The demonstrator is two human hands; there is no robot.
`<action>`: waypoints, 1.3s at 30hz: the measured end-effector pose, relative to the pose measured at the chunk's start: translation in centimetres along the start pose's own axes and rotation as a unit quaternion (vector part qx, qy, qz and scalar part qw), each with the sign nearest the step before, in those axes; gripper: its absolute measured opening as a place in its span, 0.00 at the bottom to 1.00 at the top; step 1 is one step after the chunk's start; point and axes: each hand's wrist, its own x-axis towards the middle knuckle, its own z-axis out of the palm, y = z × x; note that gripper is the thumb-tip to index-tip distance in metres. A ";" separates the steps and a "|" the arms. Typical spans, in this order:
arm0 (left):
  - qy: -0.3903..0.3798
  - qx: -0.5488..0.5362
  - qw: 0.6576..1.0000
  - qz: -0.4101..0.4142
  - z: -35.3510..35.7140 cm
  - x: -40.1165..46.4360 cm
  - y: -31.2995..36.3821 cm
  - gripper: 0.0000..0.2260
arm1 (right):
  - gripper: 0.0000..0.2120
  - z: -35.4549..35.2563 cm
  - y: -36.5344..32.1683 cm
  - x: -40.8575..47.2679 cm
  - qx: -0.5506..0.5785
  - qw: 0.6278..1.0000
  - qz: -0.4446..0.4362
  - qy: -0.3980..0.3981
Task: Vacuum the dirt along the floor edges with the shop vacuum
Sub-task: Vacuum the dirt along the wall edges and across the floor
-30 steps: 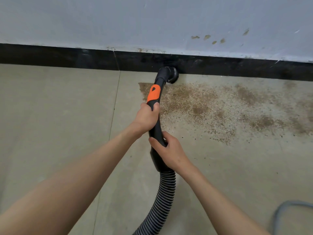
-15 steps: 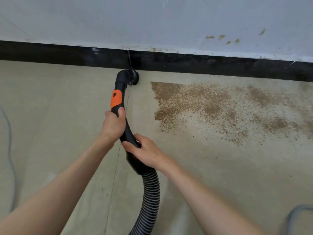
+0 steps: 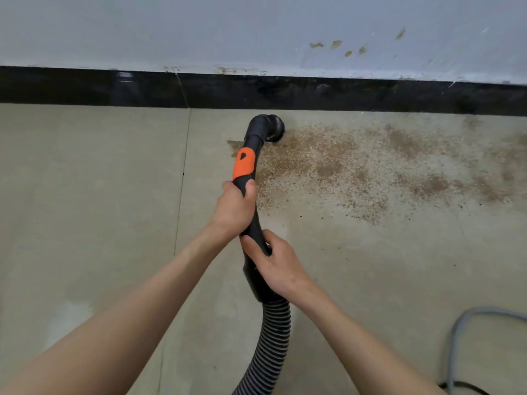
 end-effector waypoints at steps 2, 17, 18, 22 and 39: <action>-0.014 0.011 1.000 0.012 0.3 0.3 0.4 0.19 | 0.13 -0.1 0.1 0.1 0.006 1.000 0.004 0.016; 0.098 -0.057 0.992 -0.047 -5.9 3.0 -3.4 0.21 | 0.15 3.4 -4.4 3.8 -0.078 0.992 -0.051 -0.083; 0.100 -0.063 0.992 -0.050 -6.0 3.1 -3.7 0.21 | 0.15 3.5 -4.3 4.1 -0.082 0.991 -0.052 -0.090; 0.092 -0.058 0.993 -0.048 -4.5 2.9 -2.3 0.20 | 0.14 2.1 -3.4 4.5 -0.073 0.993 -0.046 -0.077; -0.039 0.006 0.999 0.024 2.4 2.4 3.6 0.21 | 0.12 -4.3 0.9 3.2 -0.002 0.999 0.000 0.042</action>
